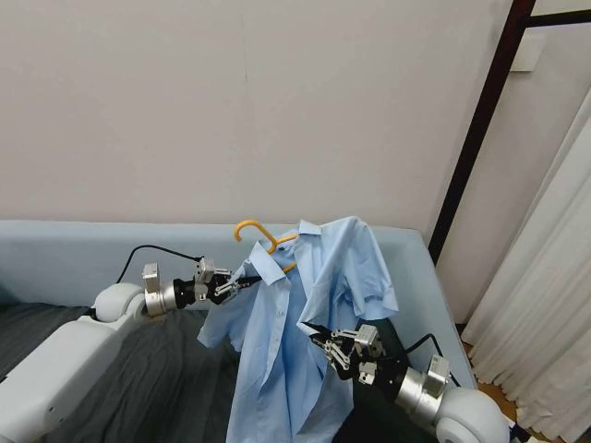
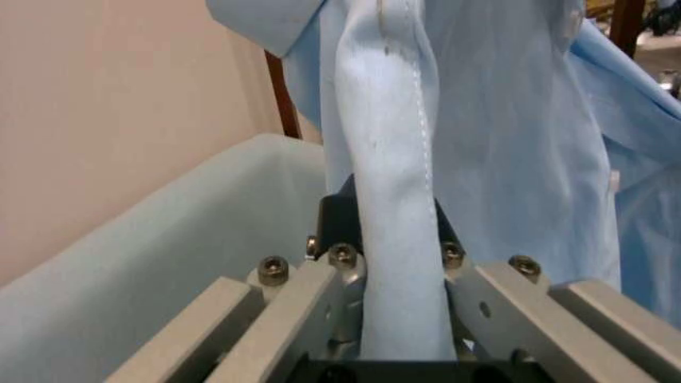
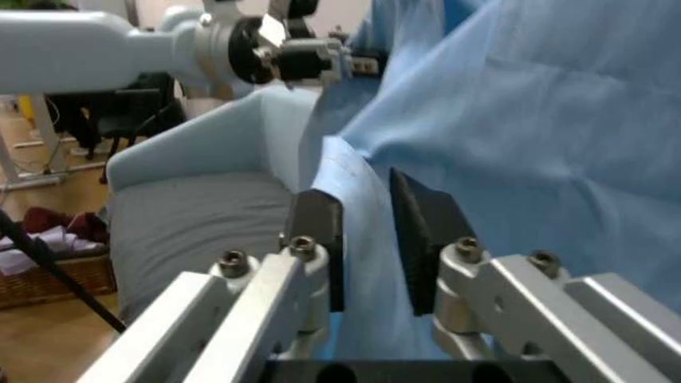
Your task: Pick up the clothes from the sofa and hang them on the clothes hanger.
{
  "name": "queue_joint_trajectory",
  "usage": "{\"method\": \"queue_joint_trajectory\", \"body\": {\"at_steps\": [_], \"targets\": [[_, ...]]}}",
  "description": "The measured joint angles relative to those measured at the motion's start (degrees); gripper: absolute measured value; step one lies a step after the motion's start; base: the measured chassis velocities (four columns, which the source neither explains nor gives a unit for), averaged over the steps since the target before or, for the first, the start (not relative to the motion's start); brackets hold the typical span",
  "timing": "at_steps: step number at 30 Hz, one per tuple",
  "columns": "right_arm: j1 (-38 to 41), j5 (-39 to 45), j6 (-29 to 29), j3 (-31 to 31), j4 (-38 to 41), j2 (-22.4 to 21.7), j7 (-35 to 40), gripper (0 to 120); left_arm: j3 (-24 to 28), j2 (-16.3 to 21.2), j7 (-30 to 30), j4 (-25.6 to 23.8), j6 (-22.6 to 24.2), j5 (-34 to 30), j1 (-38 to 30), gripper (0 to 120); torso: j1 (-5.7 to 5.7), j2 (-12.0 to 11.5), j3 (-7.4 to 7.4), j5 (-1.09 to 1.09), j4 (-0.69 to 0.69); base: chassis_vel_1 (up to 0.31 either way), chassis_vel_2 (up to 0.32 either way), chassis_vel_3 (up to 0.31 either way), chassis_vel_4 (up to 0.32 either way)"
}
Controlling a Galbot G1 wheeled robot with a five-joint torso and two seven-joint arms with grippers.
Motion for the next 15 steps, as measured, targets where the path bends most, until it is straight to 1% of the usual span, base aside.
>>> {"method": "queue_joint_trajectory", "body": {"at_steps": [1,3,4,5,7,9,10,12,13,14,15], "targets": [[0.00,0.00,0.00,0.00,0.00,0.00,0.00,20,0.00,0.00,0.00,0.00,0.00,0.00,0.00,2,0.00,0.00,0.00,0.00,0.00,0.000,0.000,0.000,0.000],[-1.26,0.16,0.27,1.81,0.24,-0.52,-1.66,32,0.65,1.85,0.98,-0.45,0.06,0.01,-1.69,2,0.00,0.00,0.00,0.00,0.02,0.000,0.000,0.000,0.000],[-2.02,0.59,0.37,2.91,0.56,-0.85,-3.40,36,0.84,2.56,1.44,-0.53,0.06,0.05,-2.32,2,0.00,0.00,0.00,0.00,0.01,0.000,0.000,0.000,0.000],[-2.02,0.59,0.37,2.91,0.56,-0.85,-3.40,36,0.84,2.56,1.44,-0.53,0.06,0.05,-2.32,2,0.00,0.00,0.00,0.00,0.01,0.000,0.000,0.000,0.000],[-3.74,1.30,0.49,5.43,1.12,-1.67,-7.70,43,1.02,3.83,2.07,-0.59,0.06,0.08,-3.31,2,0.00,0.00,0.00,-0.01,0.00,0.000,0.000,0.000,0.000],[-5.69,1.74,0.50,8.56,1.41,-2.65,-13.49,55,1.05,5.23,2.72,-0.58,0.07,-0.05,-4.70,2,0.00,0.00,0.00,-0.01,0.00,0.000,0.000,0.000,0.000],[-5.69,1.74,0.50,8.56,1.41,-2.65,-13.49,55,1.05,5.23,2.72,-0.58,0.07,-0.05,-4.70,2,0.00,0.00,0.00,-0.01,0.00,0.000,0.000,0.000,0.000],[-6.77,1.97,0.54,10.26,1.55,-3.19,-16.03,62,1.03,5.99,2.93,-0.47,0.07,-0.43,-5.69,2,0.00,0.00,0.00,-0.01,0.00,0.000,0.000,0.000,0.000],[-7.44,2.33,0.61,11.23,1.72,-3.49,-16.78,69,0.79,6.37,2.98,-0.42,0.07,-0.79,-6.28,2,0.00,0.00,0.00,-0.01,0.00,0.000,0.000,0.000,0.000],[-7.44,2.33,0.61,11.23,1.72,-3.49,-16.78,69,0.79,6.37,2.98,-0.42,0.07,-0.79,-6.28,2,0.00,0.00,0.00,-0.01,0.00,0.000,0.000,0.000,0.000],[-7.91,2.79,0.66,12.01,1.88,-3.62,-17.02,74,0.34,6.58,3.00,-0.42,0.08,-1.09,-6.64,2,0.00,0.00,0.00,-0.02,0.00,0.000,0.000,0.000,0.000]]}}
